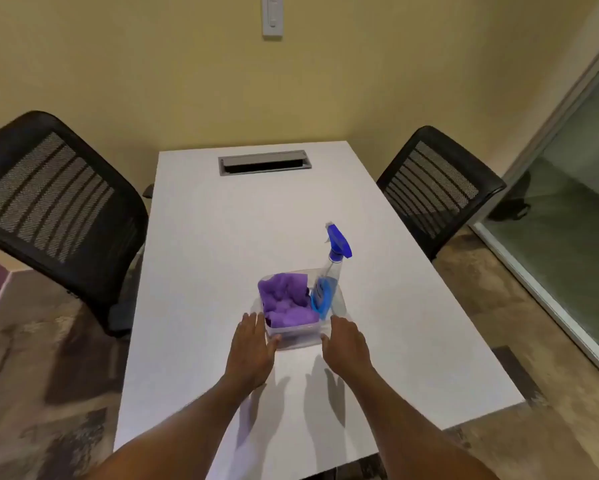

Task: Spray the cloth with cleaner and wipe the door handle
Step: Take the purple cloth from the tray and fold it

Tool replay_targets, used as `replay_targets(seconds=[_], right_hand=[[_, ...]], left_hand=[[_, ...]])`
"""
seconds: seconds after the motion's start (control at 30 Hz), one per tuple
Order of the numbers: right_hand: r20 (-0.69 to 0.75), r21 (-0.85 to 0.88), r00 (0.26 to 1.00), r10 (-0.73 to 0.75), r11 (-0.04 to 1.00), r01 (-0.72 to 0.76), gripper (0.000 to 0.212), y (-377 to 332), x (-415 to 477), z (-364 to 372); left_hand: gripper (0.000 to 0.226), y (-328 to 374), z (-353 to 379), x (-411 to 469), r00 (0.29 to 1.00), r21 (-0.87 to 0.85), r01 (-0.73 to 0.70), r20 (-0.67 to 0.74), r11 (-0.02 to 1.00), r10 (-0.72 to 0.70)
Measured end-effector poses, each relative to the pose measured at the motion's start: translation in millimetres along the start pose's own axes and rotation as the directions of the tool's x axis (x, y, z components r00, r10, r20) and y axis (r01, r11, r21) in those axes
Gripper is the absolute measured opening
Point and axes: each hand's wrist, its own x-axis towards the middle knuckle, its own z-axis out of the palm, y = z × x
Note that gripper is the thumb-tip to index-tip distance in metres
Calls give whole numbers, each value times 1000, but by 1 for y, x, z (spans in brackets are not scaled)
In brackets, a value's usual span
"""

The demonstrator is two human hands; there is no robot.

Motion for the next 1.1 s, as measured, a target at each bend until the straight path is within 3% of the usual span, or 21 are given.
replay_targets(seconds=[0.1,0.23,0.4,0.6,0.83,1.1], right_hand=[[42,33,999,-30,999,28,25,-4,10,-3],[117,86,993,-32,996,22,23,-14,29,0],[174,113,983,55,991,-75,39,-27,56,8],[256,131,949,184,966,-222,39,-38,76,20],[315,182,916,248,931,-315,34,-46,94,29],[326,-30,909,259,964,-264,32,-52,102,37]], left_hand=[[57,9,-3,7,999,-122,31,-15,992,-34],[44,16,7,21,992,-139,126,19,982,-124],[30,27,17,30,964,-238,254,-10,937,-264],[33,27,13,36,943,-286,320,6,903,-332],[31,10,6,54,946,-274,323,77,906,-314],[38,1,2,61,941,-306,338,106,890,-321]])
